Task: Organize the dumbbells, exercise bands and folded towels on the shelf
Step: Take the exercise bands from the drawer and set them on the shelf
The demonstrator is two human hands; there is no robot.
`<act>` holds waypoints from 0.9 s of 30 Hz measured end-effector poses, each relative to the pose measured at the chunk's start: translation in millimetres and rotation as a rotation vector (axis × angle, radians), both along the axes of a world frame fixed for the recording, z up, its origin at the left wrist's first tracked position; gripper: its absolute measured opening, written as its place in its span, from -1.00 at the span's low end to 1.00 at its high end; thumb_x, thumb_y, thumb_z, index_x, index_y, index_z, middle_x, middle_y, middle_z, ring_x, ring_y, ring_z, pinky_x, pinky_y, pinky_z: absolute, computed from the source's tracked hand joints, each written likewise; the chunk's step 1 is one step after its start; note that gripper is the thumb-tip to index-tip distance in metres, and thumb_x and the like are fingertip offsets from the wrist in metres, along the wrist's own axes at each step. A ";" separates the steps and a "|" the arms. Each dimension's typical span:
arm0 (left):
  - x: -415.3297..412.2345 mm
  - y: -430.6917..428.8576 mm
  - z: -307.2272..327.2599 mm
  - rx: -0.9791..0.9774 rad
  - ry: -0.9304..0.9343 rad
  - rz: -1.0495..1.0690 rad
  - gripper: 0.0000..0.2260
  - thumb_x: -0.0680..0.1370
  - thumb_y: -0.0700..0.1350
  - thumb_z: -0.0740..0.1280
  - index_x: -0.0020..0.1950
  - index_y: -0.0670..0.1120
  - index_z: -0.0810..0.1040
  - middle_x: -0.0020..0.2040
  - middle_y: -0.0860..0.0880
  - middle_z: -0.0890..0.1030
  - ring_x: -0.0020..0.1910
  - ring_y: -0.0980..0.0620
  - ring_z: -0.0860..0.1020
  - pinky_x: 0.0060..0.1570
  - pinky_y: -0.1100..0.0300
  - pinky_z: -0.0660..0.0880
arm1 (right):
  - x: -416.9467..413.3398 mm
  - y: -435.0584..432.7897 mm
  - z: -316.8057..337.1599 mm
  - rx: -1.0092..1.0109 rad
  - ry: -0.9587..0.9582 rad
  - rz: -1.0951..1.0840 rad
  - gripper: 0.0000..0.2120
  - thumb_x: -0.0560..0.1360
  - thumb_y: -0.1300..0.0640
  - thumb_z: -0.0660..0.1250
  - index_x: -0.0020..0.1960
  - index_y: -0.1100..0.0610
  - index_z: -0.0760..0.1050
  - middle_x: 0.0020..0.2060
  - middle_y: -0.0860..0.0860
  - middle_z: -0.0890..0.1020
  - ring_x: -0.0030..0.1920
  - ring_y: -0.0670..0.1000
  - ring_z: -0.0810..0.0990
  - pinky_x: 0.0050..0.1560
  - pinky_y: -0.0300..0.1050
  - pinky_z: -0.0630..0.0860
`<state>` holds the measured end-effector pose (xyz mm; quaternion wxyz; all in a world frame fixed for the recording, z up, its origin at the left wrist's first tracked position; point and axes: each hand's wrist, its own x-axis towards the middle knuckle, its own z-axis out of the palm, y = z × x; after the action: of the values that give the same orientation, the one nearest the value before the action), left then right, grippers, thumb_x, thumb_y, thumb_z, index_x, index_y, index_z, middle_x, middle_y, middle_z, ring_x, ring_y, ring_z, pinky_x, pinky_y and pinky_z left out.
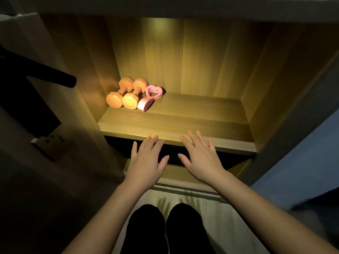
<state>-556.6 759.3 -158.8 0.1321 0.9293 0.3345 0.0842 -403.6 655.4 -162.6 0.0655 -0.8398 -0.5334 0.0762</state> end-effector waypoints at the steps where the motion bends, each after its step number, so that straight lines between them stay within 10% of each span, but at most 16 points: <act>1: 7.4 10.5 2.3 -0.008 0.034 0.002 -0.52 0.64 0.13 0.11 0.55 0.05 0.20 0.57 0.03 0.16 0.57 0.05 0.01 0.52 -0.11 -0.10 | 9.8 8.6 1.7 -0.022 0.004 -0.006 -0.41 0.63 -0.20 0.01 0.59 -0.08 -0.07 0.59 0.03 -0.06 0.57 0.10 -0.17 0.53 0.20 -0.14; 15: 33.8 29.1 189.4 -0.272 0.449 -0.146 -0.47 0.66 0.16 0.05 0.60 0.05 0.03 0.59 -0.03 0.09 0.58 -0.04 -0.02 0.52 -0.11 -0.04 | 8.6 14.9 190.9 -0.479 0.234 0.026 -0.36 0.61 -0.29 -0.05 0.59 -0.07 -0.08 0.59 0.05 -0.05 0.57 0.13 -0.16 0.52 0.20 -0.16; 27: 38.8 11.0 232.5 -0.265 0.357 -0.282 -0.45 0.65 0.19 0.04 0.60 0.07 0.01 0.60 0.00 0.03 0.58 0.01 -0.06 0.53 -0.08 -0.08 | 0.3 -30.4 237.9 -0.309 0.215 -0.288 -0.37 0.62 -0.26 -0.04 0.59 -0.09 -0.16 0.59 0.04 -0.11 0.57 0.14 -0.19 0.50 0.20 -0.21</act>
<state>-517.9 770.3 73.7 0.2022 0.9414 0.2278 -0.1448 -403.3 625.0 75.3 0.0027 -0.8944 -0.3802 0.2357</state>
